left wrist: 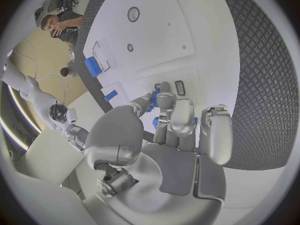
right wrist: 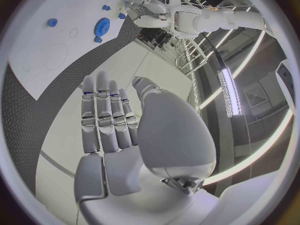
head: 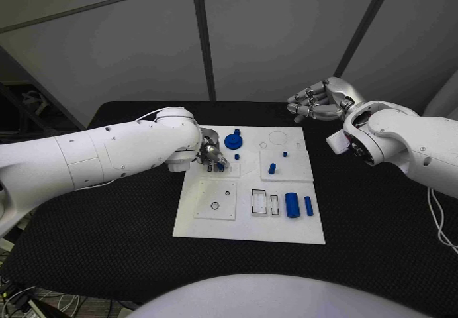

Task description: Assemble the parts on the task board

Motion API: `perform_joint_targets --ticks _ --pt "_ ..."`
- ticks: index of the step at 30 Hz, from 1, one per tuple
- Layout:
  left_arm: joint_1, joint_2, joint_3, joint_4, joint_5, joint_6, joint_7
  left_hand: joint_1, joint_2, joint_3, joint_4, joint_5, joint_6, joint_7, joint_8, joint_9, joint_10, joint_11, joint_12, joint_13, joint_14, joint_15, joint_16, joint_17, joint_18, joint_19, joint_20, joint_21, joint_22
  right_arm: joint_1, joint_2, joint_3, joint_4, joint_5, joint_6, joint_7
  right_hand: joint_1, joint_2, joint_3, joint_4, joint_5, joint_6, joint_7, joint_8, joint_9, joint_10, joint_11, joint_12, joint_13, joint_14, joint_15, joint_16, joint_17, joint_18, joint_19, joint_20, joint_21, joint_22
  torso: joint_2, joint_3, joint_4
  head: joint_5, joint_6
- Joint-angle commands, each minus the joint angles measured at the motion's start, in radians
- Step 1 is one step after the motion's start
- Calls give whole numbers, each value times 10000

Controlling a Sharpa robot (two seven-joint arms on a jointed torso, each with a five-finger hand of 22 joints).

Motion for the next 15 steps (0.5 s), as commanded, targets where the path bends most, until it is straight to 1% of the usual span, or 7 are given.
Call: perform_joint_targets --ticks 1,8,15 --pt "10 5 -2 1 -56 150 -93 -41 -31 -47 8 -50 -64 13 -67 -17 -63 18 -61 -31 301 2 -42 4 -251 180 40 -52 1574 22 5 5 5 27 62 56 -114 -1 -21 22 23 -77 -21 -41 14 -68 -10 -25 -12 -6 43 -35 -14 119 22 6 -34 -9 11 3 -5 -4 -1" --pt "7 -1 -2 15 -56 163 -94 -52 -30 -70 28 -49 -67 19 -83 -31 -90 23 -131 -102 301 5 -38 7 -250 178 43 -56 1572 22 7 5 -2 27 64 56 -114 -1 -21 22 23 -77 -21 -41 14 -68 -10 -25 -12 -6 43 -35 -14 119 22 6 -34 -9 0 0 5 -9 -7" --pt "4 1 -3 36 -56 201 -96 -105 -35 -147 98 -51 -70 37 -126 -70 -121 37 -225 -201 300 15 -39 7 -249 179 52 -60 1574 22 12 5 -5 27 66 57 -114 -1 -21 22 23 -77 -21 -41 14 -68 -10 -25 -12 -6 43 -35 -14 119 22 6 -34 -9 0 0 -3 -9 -3"
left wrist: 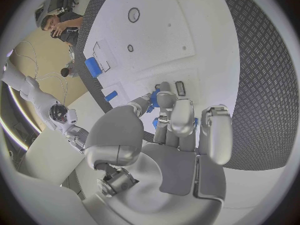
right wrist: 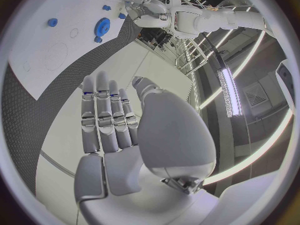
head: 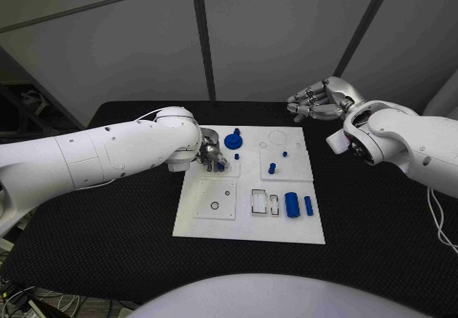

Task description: Assemble the parts on the task board

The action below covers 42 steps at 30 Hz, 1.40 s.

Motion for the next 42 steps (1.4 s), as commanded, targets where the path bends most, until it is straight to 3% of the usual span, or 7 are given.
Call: perform_joint_targets --ticks 1,30,42 --pt "1 2 -4 24 -53 170 -95 -114 -33 -78 27 -52 -29 3 -40 -23 -67 -13 -34 -18 300 16 -40 7 -249 179 53 -61 1574 22 10 5 3 27 62 56 -114 -1 -21 22 23 -77 -21 -41 14 -69 -9 -26 -12 -6 44 -35 -14 118 22 6 -35 -10 2 -2 -3 -1 5" --pt "-2 -42 -6 60 -54 274 -103 -236 -33 -246 183 -51 19 13 -95 -88 -52 -2 -89 -99 298 27 -42 7 -244 171 67 -82 1567 22 6 5 -3 27 70 58 -125 4 -29 24 24 -79 -20 -40 14 -71 -8 -23 -11 -3 45 -45 -14 119 32 8 -52 -23 7 -1 -1 -16 3" --pt "-2 -22 -6 48 -54 259 -104 -572 -96 -849 601 -43 104 15 -183 -192 -17 4 -132 -209 297 34 -40 13 -243 176 79 -97 1579 22 -5 5 11 27 79 57 -134 8 -33 27 25 -81 -19 -39 15 -73 -7 -23 -11 -2 46 -49 -14 119 37 10 -61 -28 2 -2 -2 -33 -3"
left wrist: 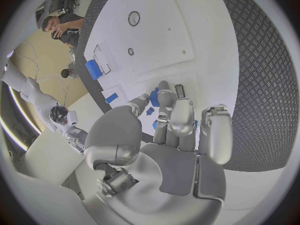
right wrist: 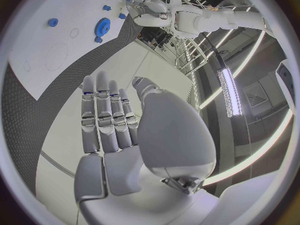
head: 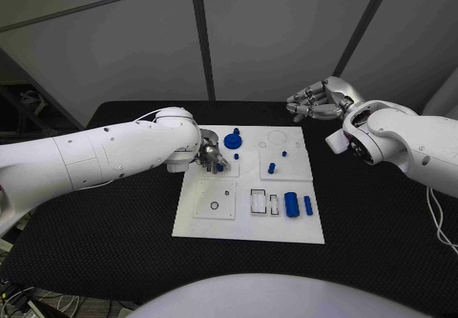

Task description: Assemble the parts on the task board

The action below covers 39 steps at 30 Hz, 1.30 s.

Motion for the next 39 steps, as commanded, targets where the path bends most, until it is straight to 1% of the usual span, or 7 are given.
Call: perform_joint_targets --ticks 1,5,11,24,31,35,39 --pt "7 7 -1 -8 -51 87 -93 -119 16 -219 100 -44 75 -21 -48 -23 -17 4 -44 -32 298 33 -39 15 -244 177 79 -60 1581 22 -2 5 14 27 64 56 -103 -22 -33 27 25 -81 -19 -39 15 -73 -7 -23 -10 -2 46 -49 -14 119 37 10 -62 -16 -7 0 4 -10 0" --pt "7 4 -1 -25 -51 83 -94 -172 72 -435 249 -41 95 -24 -68 -47 -7 2 -39 -49 296 31 -42 15 -244 179 77 -65 1587 22 -4 5 15 27 64 58 -103 -22 -33 27 25 -81 -19 -39 15 -73 -7 -23 -10 -2 46 -49 -14 119 37 10 -62 -16 -12 1 2 -10 -4" --pt "7 -4 -1 -28 -51 106 -94 -192 112 -533 324 -38 107 -27 -75 -57 1 1 -26 -47 296 31 -42 16 -245 181 76 -67 1590 22 -10 5 16 27 64 59 -103 -22 -33 27 25 -81 -19 -39 15 -73 -7 -23 -10 -2 46 -49 -14 119 37 10 -62 -16 -9 -3 2 -14 -2" --pt "7 -64 -1 41 -91 194 -95 -198 142 -603 375 -36 127 -32 -73 -61 24 -4 19 -10 297 29 -41 17 -245 184 75 -66 1595 21 -3 5 5 27 75 59 -103 -22 -33 27 25 -81 -19 -39 15 -73 -7 -23 -10 -2 46 -49 -14 119 37 10 -62 -16 -7 -8 6 -6 -5" --pt "7 -101 0 88 -101 204 -94 -198 150 -614 384 -36 131 -33 -73 -62 26 -5 22 -9 297 29 -41 17 -245 183 74 -67 1594 20 0 5 1 27 80 60 -103 -22 -33 27 25 -81 -19 -39 15 -73 -7 -23 -10 -2 46 -49 -14 119 37 10 -62 -16 -10 -5 2 -17 -14" --pt "7 -110 1 98 -103 200 -94 -193 165 -627 395 -33 137 -36 -71 -62 36 -6 43 9 297 28 -40 18 -245 183 74 -68 1594 20 1 5 -1 27 80 60 -103 -22 -33 27 25 -81 -19 -39 15 -73 -7 -23 -10 -2 46 -49 -14 119 37 10 -62 -16 -6 6 -2 -8 -19" --pt "6 -92 1 102 -103 180 -94 -191 177 -638 405 -32 142 -38 -70 -63 35 -8 37 0 298 27 -36 21 -245 184 74 -67 1595 20 12 5 -4 27 82 62 -103 -22 -33 27 25 -81 -19 -39 15 -73 -7 -23 -10 -2 46 -49 -14 119 37 10 -62 -16 -4 3 -2 -14 -11"
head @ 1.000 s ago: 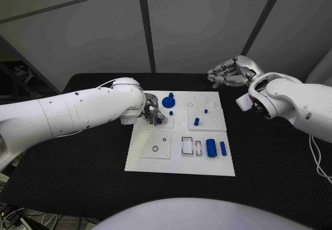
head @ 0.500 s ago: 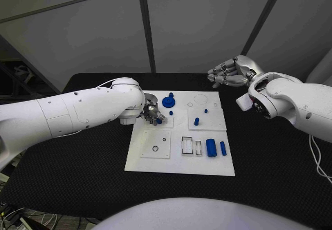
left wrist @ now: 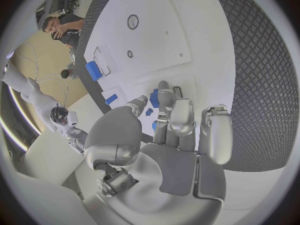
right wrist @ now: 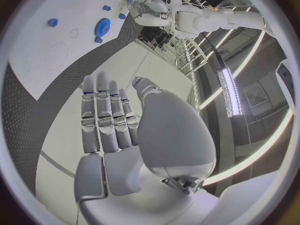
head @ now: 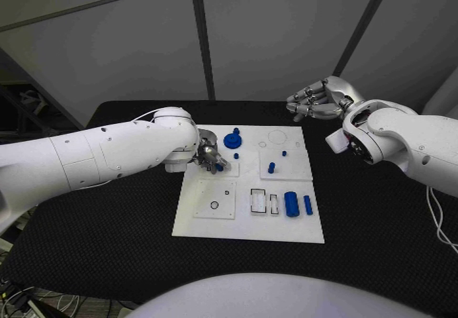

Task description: Assemble the parts on the task board

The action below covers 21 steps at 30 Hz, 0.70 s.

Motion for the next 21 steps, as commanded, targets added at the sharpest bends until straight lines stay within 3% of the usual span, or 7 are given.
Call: perform_joint_targets --ticks 1,21 --pt "7 19 1 21 -79 85 -88 -47 53 -67 27 -31 108 -2 -27 -15 39 -9 67 3 298 26 -40 11 -244 184 73 -69 1595 21 15 5 4 27 63 62 -95 -31 -33 28 26 -81 -19 -39 15 -73 -7 -23 -11 -2 47 -50 -14 119 37 10 -64 -9 2 4 -10 -1 7" --pt "7 151 2 -95 -80 72 -88 10 111 -121 50 -21 123 -11 -26 -20 58 -16 97 21 299 20 -38 13 -245 187 69 -69 1600 21 12 5 8 27 61 54 -95 -31 -33 28 26 -81 -19 -39 15 -73 -7 -23 -11 -2 47 -50 -14 119 37 10 -64 -9 -1 6 -6 -19 11"
